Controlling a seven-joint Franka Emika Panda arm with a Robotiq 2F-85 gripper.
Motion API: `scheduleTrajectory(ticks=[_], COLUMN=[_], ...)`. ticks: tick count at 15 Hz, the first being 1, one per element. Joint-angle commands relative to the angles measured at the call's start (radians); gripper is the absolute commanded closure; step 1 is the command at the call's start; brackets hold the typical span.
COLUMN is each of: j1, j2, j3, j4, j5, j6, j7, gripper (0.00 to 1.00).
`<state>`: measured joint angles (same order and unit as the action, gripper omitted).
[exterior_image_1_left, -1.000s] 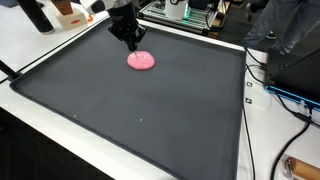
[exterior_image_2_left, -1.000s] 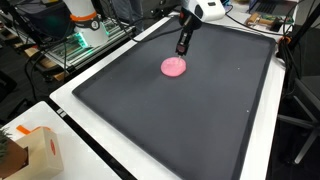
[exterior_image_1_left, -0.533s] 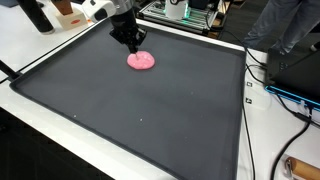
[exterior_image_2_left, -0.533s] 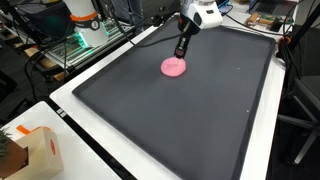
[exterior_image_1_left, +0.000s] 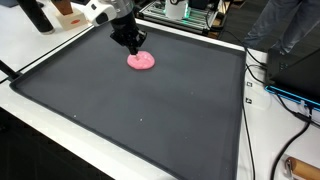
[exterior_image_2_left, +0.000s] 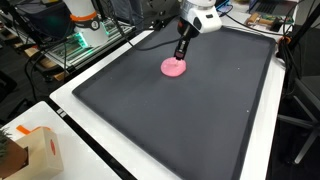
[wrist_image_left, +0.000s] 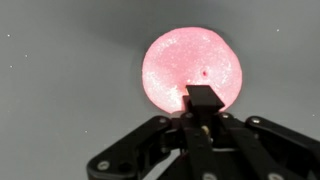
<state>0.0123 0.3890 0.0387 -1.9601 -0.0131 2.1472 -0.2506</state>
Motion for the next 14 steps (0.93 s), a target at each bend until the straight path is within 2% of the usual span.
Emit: scheduleTrajectory(ticks=[1, 14], j1=[-0.019, -0.002], j2=[0.033, -0.038], j3=[0.013, 0.015], j4=[-0.003, -0.011], j5=[0.016, -0.004], j6=[0.020, -0.027], j7=[-0.031, 0.001], gripper=[0.97, 0.97])
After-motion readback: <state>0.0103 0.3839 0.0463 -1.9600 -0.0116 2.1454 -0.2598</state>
